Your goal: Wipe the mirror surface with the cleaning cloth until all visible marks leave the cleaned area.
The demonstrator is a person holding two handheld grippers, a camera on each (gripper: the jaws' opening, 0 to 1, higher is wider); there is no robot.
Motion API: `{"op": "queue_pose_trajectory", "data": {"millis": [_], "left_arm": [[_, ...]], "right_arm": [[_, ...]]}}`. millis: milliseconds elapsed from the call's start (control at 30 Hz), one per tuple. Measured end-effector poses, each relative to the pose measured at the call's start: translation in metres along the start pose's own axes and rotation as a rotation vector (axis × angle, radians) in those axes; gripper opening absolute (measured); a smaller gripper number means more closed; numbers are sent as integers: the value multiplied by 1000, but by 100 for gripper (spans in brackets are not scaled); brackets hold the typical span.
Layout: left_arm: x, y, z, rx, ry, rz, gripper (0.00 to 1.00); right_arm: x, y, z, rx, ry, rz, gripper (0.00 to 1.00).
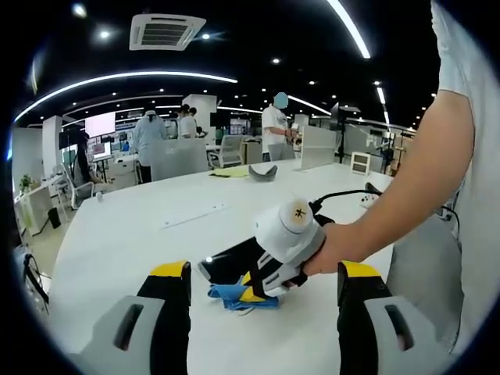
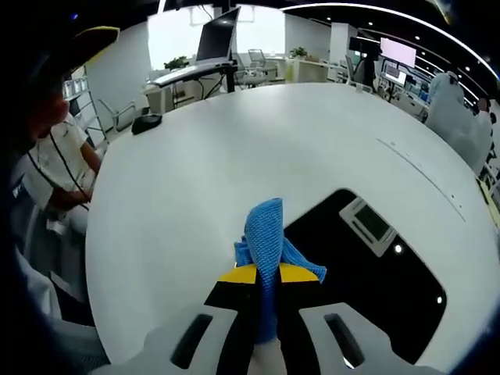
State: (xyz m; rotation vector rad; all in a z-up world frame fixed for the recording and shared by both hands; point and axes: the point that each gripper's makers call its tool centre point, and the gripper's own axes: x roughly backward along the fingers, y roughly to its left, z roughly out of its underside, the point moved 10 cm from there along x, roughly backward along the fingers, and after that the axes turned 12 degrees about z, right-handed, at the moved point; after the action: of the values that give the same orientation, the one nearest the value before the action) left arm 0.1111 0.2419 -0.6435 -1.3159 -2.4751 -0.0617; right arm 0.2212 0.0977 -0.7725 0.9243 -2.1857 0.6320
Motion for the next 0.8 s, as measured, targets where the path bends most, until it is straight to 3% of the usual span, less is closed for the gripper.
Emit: {"op": "queue_pose_trajectory", "data": {"millis": [800], "left_arm": [[5, -6, 2, -4, -6, -2, 76]], "right_arm": [[7, 17, 3, 32, -9, -15, 2]]}}
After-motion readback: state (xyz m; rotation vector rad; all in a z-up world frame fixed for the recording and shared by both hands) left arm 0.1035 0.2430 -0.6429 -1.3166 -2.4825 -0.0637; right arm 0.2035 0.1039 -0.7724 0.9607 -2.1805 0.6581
